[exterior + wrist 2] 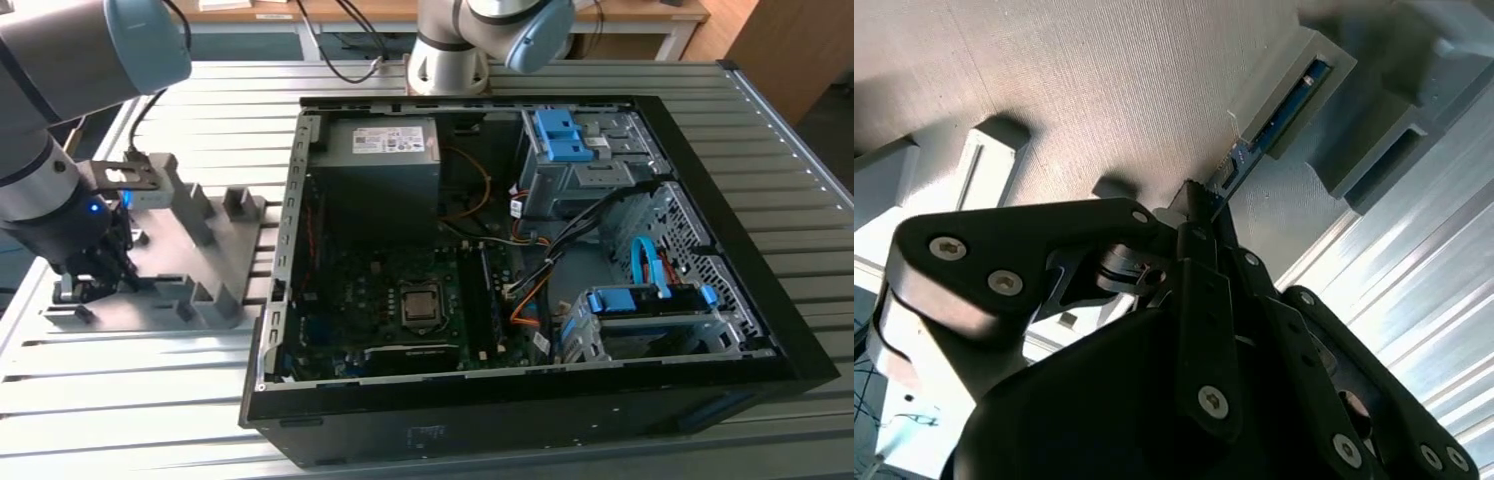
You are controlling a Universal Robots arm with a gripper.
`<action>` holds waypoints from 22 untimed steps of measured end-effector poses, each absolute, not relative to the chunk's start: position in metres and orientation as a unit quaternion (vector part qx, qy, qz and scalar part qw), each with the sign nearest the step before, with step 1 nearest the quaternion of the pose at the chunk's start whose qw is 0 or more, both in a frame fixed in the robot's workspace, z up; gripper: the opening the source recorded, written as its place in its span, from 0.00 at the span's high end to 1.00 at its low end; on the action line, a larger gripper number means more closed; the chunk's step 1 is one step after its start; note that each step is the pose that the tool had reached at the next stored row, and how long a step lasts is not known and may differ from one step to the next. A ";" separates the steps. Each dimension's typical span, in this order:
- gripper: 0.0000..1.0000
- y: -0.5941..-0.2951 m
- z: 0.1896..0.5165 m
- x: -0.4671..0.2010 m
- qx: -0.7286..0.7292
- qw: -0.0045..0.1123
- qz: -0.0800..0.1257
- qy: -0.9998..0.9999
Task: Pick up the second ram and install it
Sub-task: 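Pick up the second ram and move it above second insertion slot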
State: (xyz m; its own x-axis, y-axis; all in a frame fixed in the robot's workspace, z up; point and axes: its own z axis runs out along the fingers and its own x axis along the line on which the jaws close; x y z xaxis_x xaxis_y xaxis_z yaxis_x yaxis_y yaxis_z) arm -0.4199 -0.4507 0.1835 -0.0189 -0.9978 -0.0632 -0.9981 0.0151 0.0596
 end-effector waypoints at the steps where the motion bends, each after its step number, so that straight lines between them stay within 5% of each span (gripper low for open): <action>1: 0.86 -0.451 0.184 -0.420 -0.700 0.002 0.044 0.712; 22: 0.86 -0.451 0.219 -0.419 -0.700 0.003 0.046 0.712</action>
